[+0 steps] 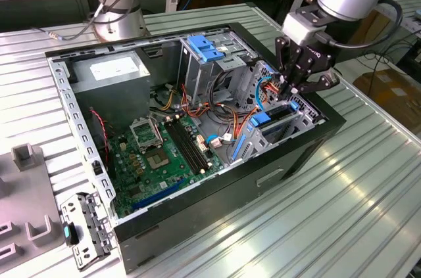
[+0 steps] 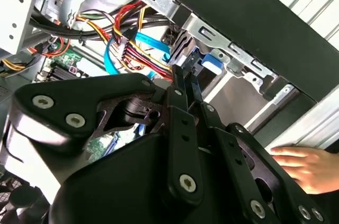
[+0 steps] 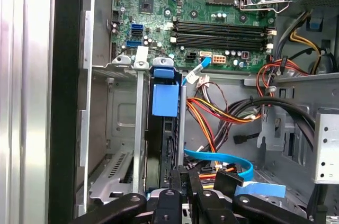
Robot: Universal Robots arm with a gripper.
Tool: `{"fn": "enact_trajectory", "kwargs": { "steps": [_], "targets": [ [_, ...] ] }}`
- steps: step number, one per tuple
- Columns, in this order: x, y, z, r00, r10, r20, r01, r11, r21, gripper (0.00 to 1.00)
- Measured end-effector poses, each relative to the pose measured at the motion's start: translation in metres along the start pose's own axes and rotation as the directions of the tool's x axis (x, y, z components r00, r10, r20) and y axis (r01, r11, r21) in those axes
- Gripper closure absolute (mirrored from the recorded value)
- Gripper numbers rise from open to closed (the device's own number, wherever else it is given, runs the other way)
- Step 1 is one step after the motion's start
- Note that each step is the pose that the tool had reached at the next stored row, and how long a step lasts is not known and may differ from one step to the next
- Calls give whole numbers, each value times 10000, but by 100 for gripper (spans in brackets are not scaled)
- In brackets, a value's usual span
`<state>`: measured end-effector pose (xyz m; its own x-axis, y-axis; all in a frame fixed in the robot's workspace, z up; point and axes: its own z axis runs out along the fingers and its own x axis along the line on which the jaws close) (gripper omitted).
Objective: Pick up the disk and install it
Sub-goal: 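Insert the first disk wire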
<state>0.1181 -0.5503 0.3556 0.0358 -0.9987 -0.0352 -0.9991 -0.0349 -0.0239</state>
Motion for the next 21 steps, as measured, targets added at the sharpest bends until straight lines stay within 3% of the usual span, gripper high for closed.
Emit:
{"fn": "enact_trajectory", "kwargs": {
  "steps": [6,14,21],
  "targets": [
    [9,10,31,9996,283,-6,-283,9996,18,83],
    [88,40,37,9996,280,-8,-280,9996,18,83],
    [96,51,71,9996,297,-8,-297,9996,18,83]
  ]
}}
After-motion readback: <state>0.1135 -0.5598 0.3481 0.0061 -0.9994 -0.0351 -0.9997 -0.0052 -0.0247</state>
